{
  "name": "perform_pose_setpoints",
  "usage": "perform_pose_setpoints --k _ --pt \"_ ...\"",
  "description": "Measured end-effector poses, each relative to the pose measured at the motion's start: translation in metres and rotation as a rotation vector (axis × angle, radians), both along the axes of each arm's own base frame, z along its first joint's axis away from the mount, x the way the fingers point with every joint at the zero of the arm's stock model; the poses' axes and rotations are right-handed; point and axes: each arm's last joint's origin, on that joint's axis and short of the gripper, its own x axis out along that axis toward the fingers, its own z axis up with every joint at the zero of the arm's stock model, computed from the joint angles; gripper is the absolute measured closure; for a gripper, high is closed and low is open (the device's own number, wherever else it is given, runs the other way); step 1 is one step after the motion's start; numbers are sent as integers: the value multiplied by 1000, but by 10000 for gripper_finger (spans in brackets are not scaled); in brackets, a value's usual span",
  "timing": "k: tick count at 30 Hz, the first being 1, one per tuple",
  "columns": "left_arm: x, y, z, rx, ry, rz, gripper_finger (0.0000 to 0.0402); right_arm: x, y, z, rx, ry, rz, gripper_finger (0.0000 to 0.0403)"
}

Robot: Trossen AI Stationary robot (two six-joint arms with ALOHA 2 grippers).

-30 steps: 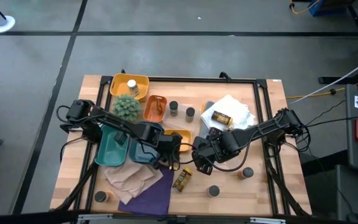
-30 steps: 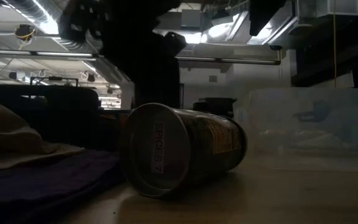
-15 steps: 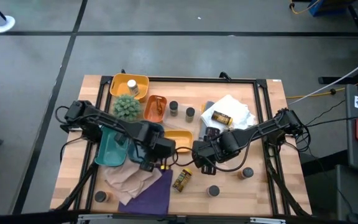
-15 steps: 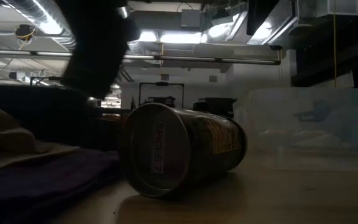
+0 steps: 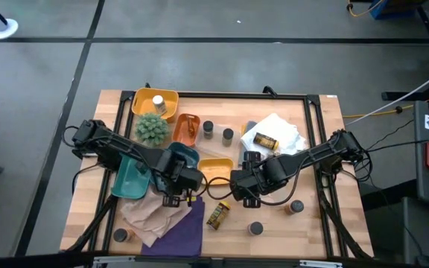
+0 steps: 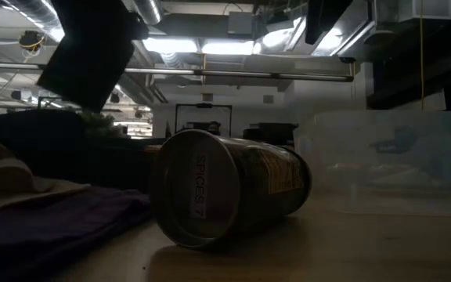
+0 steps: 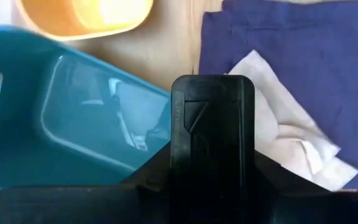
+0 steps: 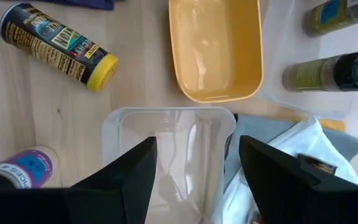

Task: Sort spices by type
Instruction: Put the green seasoning can into the green bin

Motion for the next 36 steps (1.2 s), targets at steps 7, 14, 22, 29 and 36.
perform_pose_setpoints --k 7,14,22,29,36 --pt "-31 6 25 11 41 187 294 0 0 0 -15 8 50 173" --pt "-72 -7 39 70 2 371 294 5 1 1 -37 -40 99 173" --pt "-117 -21 28 133 -82 561 288 8 3 2 -50 -62 167 173" --pt "-141 -24 -1 214 -79 657 293 8 3 2 -57 -59 187 173" --pt "-152 -24 -32 275 -54 696 287 8 3 2 -56 -60 187 173"
